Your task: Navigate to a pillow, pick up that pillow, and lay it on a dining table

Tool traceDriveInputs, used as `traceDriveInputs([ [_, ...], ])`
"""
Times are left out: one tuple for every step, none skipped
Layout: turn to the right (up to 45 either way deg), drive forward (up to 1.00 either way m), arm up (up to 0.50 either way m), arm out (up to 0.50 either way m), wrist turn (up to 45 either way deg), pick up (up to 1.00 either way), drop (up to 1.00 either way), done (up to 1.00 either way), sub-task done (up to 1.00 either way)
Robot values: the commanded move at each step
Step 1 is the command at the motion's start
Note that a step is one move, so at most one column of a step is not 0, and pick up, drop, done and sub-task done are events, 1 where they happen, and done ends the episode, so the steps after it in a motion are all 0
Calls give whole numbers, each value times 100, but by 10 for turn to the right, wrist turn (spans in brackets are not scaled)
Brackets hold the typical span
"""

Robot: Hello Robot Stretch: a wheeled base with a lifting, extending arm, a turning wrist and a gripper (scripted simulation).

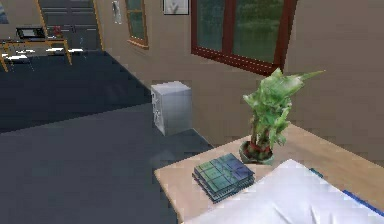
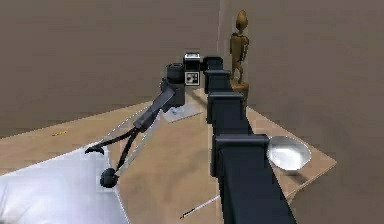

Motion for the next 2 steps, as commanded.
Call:
traceDriveInputs([
  [0,0,0,0,450,0,0,0,0],
  [0,0,0,0,330,0,0,0,0],
])
